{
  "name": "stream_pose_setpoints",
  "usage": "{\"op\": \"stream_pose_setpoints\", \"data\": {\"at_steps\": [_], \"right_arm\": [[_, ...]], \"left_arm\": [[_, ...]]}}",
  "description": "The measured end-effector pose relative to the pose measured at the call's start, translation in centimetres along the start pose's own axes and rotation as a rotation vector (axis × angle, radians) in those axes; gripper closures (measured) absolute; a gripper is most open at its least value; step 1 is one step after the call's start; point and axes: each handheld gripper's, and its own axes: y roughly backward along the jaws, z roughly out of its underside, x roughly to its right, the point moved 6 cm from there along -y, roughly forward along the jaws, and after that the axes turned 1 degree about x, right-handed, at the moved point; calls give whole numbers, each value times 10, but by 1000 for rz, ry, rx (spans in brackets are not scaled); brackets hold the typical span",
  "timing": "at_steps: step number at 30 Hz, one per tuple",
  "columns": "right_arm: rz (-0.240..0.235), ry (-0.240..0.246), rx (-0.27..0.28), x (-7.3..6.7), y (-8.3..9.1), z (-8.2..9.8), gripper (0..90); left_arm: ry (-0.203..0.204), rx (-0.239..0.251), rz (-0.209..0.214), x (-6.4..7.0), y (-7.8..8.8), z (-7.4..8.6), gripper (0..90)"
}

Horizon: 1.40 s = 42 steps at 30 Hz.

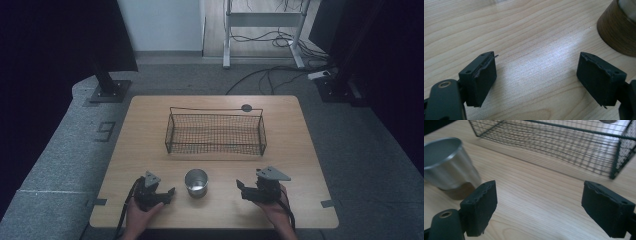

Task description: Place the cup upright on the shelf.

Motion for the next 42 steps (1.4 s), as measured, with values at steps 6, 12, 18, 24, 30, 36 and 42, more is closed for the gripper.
{"op": "stream_pose_setpoints", "data": {"at_steps": [6,12,18,24,30,36,42], "right_arm": [[-42,20,21,-12,4,-7,132],[-88,36,26,-27,4,-12,131],[-123,75,32,-46,3,-18,130],[-150,95,30,-59,-2,-22,129],[-184,120,47,-76,-6,-31,130],[-227,129,36,-94,-17,-32,130],[-237,134,14,-102,-27,-30,123]], "left_arm": [[0,0,0,0,0,0,162],[0,0,0,0,0,0,162],[0,1,-1,0,0,0,163],[1,1,0,0,0,0,163],[3,3,-1,0,0,0,165],[2,2,0,0,0,0,165],[1,1,-1,0,1,0,165]]}}
